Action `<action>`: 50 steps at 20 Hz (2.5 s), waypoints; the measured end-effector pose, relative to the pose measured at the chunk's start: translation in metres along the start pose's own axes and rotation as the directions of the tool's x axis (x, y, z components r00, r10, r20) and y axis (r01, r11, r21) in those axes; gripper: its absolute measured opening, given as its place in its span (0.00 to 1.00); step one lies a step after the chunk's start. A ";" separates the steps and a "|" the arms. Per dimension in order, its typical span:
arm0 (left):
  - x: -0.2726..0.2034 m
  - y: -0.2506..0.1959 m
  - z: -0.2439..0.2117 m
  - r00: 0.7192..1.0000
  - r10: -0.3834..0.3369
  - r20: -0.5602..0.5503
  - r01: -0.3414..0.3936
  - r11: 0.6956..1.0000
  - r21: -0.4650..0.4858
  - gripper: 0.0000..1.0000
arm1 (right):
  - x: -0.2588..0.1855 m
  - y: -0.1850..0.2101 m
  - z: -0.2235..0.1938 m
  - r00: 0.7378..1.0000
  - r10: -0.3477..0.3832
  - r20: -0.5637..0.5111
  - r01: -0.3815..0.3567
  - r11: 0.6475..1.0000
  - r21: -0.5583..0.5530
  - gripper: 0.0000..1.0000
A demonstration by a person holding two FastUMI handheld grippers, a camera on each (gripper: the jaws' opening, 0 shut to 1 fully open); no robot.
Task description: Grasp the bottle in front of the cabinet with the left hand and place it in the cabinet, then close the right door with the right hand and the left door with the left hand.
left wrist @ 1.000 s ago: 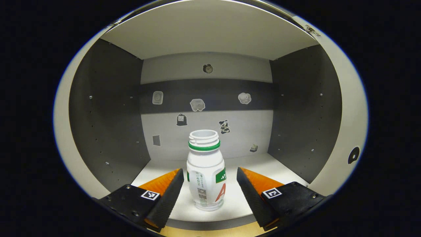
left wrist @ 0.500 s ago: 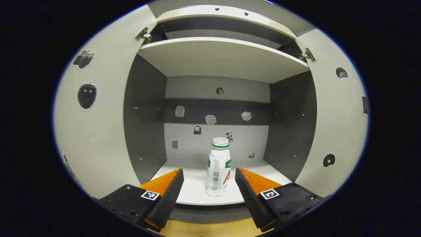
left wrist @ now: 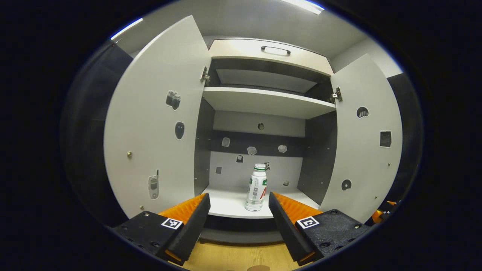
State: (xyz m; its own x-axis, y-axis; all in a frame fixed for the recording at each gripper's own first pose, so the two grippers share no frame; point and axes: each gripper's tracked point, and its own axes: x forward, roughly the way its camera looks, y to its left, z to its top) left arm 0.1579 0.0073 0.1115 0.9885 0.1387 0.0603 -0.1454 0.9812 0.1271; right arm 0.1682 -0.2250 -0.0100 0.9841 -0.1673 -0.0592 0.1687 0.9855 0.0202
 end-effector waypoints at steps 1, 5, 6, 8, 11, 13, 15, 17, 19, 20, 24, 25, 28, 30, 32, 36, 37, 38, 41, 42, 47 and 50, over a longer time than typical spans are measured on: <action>-0.011 0.005 0.001 1.000 0.007 0.007 -0.007 1.000 -0.005 0.95 | 0.006 0.003 0.000 1.000 0.012 0.003 -0.012 1.000 -0.011 0.98; -0.045 0.015 0.009 0.999 0.024 0.039 -0.025 1.000 0.018 0.95 | 0.025 0.008 -0.002 0.999 0.038 -0.005 -0.038 0.998 -0.043 0.99; -0.051 0.016 0.009 0.999 0.027 0.040 -0.028 0.999 0.021 0.95 | 0.027 0.011 -0.002 0.999 0.041 -0.006 -0.041 0.998 -0.038 0.99; -0.063 0.016 0.009 0.999 0.023 0.038 -0.023 1.000 0.003 0.95 | 0.026 0.013 -0.001 0.999 0.045 -0.002 -0.045 0.999 -0.027 0.99; -0.073 0.018 0.010 0.999 0.018 0.040 -0.017 1.000 -0.022 0.95 | 0.027 0.020 -0.001 0.998 0.066 0.003 -0.066 0.997 -0.028 0.99; -0.079 0.024 0.012 0.999 0.029 0.044 -0.029 1.000 -0.008 0.95 | 0.029 0.029 0.001 0.996 0.083 0.007 -0.083 0.996 -0.036 0.98; -0.081 0.028 0.013 0.998 0.043 0.045 -0.043 0.999 0.002 0.95 | 0.028 0.039 0.001 0.995 0.101 0.005 -0.101 0.994 -0.039 0.98; -0.085 0.027 0.012 0.998 0.039 0.041 -0.039 0.999 -0.006 0.95 | 0.028 0.045 -0.002 0.993 0.115 0.003 -0.115 0.993 -0.039 0.98; -0.089 0.024 0.009 0.999 0.030 0.032 -0.029 0.999 -0.017 0.95 | 0.027 0.045 -0.002 0.994 0.113 0.004 -0.113 0.993 -0.033 0.96; -0.091 0.024 0.008 0.999 0.032 0.026 -0.031 0.999 -0.018 0.95 | 0.027 0.044 -0.003 0.994 0.112 -0.002 -0.112 0.993 -0.025 0.96; -0.095 0.018 0.005 0.999 0.045 0.025 -0.044 0.999 -0.028 0.97 | 0.025 0.051 -0.004 0.991 0.136 -0.008 -0.136 0.990 -0.032 1.00; -0.097 0.015 0.004 0.999 0.042 0.027 -0.041 0.998 -0.041 0.95 | 0.025 0.053 -0.003 0.991 0.137 -0.007 -0.137 0.990 -0.038 0.95; -0.097 0.004 0.001 1.000 0.013 0.018 -0.011 0.997 -0.082 0.95 | 0.020 0.065 -0.007 0.987 0.157 -0.023 -0.157 0.987 -0.027 0.95; -0.094 0.002 -0.001 1.000 -0.006 0.009 0.006 0.997 -0.079 0.95 | 0.015 0.079 -0.007 0.984 0.175 -0.024 -0.176 0.984 -0.027 0.95; -0.091 0.001 -0.001 1.000 -0.020 0.004 0.020 0.998 -0.061 0.95 | 0.010 0.095 -0.006 0.983 0.182 -0.017 -0.183 0.982 -0.042 0.95; -0.084 0.013 0.004 0.999 -0.050 0.007 0.050 0.997 -0.052 0.95 | 0.001 0.133 -0.010 0.978 0.208 -0.018 -0.209 0.976 -0.068 0.95; -0.083 0.017 0.003 0.998 -0.057 0.006 0.058 0.997 -0.050 0.95 | -0.001 0.141 -0.011 0.979 0.205 -0.015 -0.205 0.976 -0.073 0.95; -0.082 0.020 0.002 0.998 -0.063 0.003 0.063 0.997 -0.048 0.95 | -0.002 0.147 -0.013 0.980 0.199 -0.012 -0.200 0.977 -0.077 0.95; -0.078 0.033 -0.002 0.996 -0.085 -0.003 0.085 0.996 -0.038 0.95 | -0.006 0.168 -0.020 0.981 0.195 -0.018 -0.195 0.979 -0.065 0.95; -0.077 0.038 -0.003 0.996 -0.089 -0.005 0.089 0.995 -0.037 0.95 | -0.006 0.174 -0.021 0.981 0.192 -0.016 -0.193 0.979 -0.064 0.95; -0.072 0.065 -0.008 0.995 -0.103 -0.010 0.102 0.994 -0.030 0.95 | -0.008 0.208 -0.026 0.982 0.188 -0.025 -0.189 0.980 -0.058 0.95; -0.070 0.081 -0.010 0.994 -0.109 -0.013 0.109 0.994 -0.025 0.95 | -0.013 0.229 -0.031 0.978 0.205 -0.036 -0.206 0.978 -0.039 0.95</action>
State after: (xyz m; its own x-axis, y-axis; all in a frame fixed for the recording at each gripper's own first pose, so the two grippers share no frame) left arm 0.0775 0.0787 0.1082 0.9989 0.0326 0.0329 -0.0360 0.9935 0.1080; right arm 0.1922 0.0037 -0.0351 0.9952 0.0390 -0.0894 -0.0399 0.9992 -0.0073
